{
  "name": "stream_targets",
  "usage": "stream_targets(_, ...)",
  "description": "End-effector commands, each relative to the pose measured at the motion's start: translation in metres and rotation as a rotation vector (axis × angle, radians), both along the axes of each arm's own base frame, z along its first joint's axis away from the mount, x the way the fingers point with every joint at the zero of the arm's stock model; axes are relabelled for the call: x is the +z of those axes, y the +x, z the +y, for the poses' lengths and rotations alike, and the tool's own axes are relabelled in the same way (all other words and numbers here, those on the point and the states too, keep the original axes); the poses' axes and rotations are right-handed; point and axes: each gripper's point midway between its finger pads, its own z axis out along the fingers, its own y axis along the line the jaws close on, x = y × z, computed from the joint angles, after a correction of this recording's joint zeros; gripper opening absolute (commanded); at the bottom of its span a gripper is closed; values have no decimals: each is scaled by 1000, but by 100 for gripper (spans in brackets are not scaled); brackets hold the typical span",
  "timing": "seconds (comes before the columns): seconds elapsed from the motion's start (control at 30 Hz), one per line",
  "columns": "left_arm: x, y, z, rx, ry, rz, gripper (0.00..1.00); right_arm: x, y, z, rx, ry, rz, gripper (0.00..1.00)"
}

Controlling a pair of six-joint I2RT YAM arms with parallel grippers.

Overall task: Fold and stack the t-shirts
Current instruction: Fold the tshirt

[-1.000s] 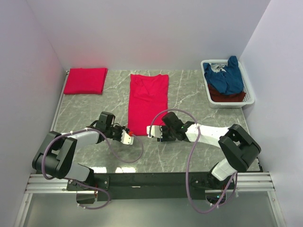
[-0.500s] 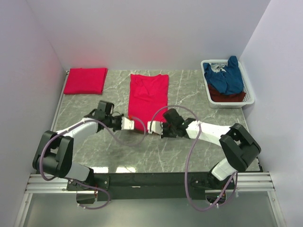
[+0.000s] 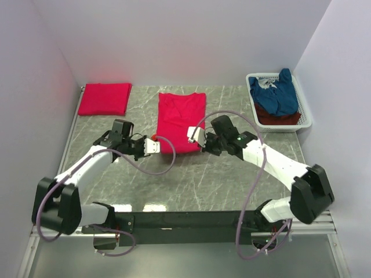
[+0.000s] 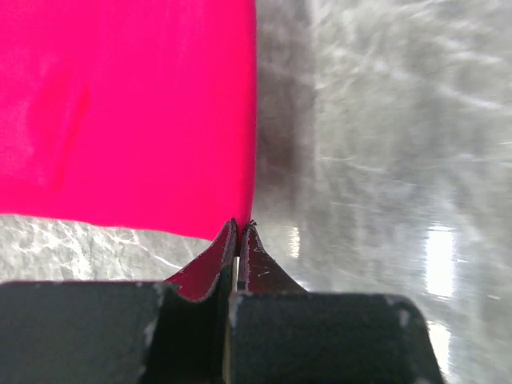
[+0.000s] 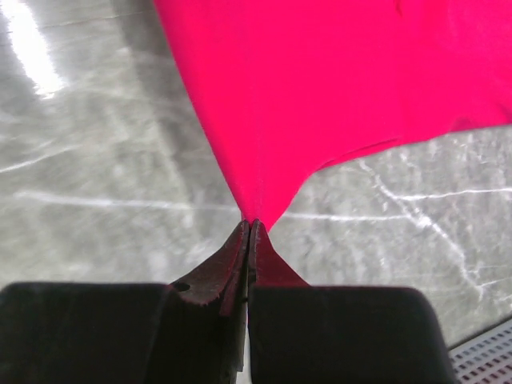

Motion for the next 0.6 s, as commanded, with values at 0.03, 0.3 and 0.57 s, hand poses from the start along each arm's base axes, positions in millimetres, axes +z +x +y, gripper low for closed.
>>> stream_targets(0.03,21,-61,-7,-96,-50,96,1,19,-49,-8,55,29,12,0)
stream_targets(0.3,42,-146,-7,-164,-135,259,0,20,-128,-20,184,67,128,0)
stream_targets(0.57,87,-75,-13,-29,-153,313,0,43,-58,-20,176,34,74,0)
